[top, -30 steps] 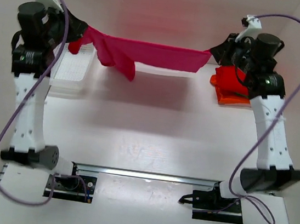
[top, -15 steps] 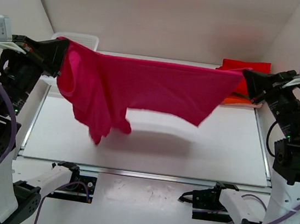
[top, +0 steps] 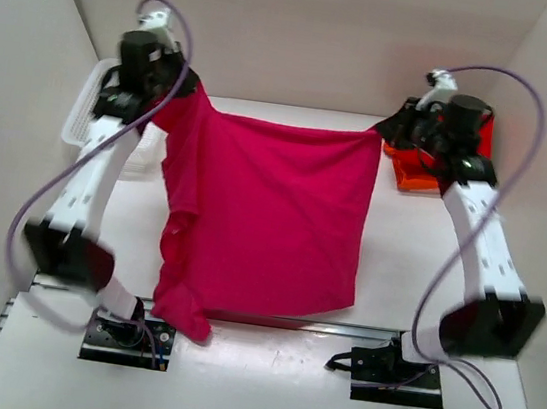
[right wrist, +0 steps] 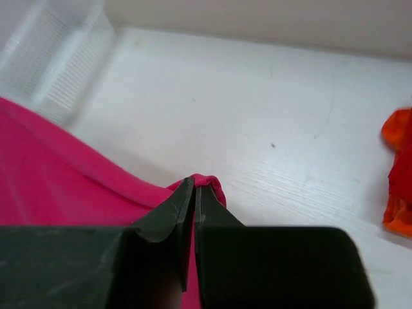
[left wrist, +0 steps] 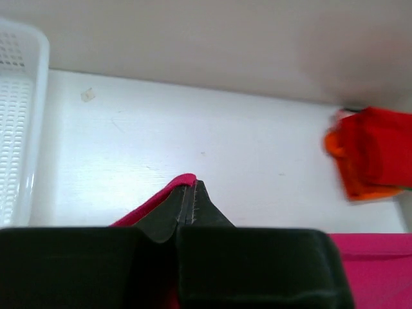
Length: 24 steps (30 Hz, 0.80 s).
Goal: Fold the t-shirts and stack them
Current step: Flatten out the tshirt
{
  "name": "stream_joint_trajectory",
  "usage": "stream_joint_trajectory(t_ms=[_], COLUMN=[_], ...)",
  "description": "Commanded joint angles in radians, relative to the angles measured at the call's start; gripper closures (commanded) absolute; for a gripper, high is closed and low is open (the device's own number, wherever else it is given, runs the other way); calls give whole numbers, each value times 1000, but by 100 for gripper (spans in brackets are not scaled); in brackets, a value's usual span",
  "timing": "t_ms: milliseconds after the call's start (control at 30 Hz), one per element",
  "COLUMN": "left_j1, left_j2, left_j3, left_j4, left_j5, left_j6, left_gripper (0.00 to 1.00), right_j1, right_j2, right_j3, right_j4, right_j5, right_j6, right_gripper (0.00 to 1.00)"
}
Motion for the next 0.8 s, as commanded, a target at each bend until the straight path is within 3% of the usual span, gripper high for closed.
stream_joint_trajectory(t_ms=[0, 33, 67, 133, 200, 300, 367, 400, 433, 500, 600, 667, 767], left_j1=[-2, -4, -13, -13, -10, -14, -13, -11, -11, -10, -28, -98, -148], left_j2=[228, 336, 447, 594, 693, 695, 550, 497, 377, 130, -104, -173, -177], left_j3=[107, 194, 304, 495, 714, 753, 558, 388, 286, -63, -425, -579, -746], left_j4=[97, 87, 48, -17, -87, -159, -156, -144, -118, -58, 4, 17, 31], left_j5=[12, 10, -3, -19, -14, -22, -4, 0, -5, 27, 85, 70, 93], left_j6=[64, 90, 107, 116, 130, 148, 156, 148, 150, 90, 10, -23, -95], left_gripper=[93, 81, 38, 27, 25, 24, 24, 24, 24, 23, 23, 23, 27], right_j1=[12, 20, 29, 40, 45, 71, 83, 91, 95, 91, 106, 156, 216], right_j2=[220, 329, 447, 609, 737, 755, 663, 588, 543, 380, 229, 155, 86], right_j3=[114, 154, 262, 445, 646, 725, 627, 518, 384, 197, -46, -224, -365], right_j4=[97, 87, 52, -17, -111, -183, -173, -159, -123, -96, -88, -47, -32], right_j5=[38, 54, 71, 132, 194, 298, 355, 378, 386, 374, 345, 334, 314], right_j6=[-48, -58, -68, -93, -116, -142, -144, -135, -112, -66, -9, 11, 45], right_gripper=[99, 100, 76, 58, 32, 24, 23, 23, 22, 25, 28, 33, 40])
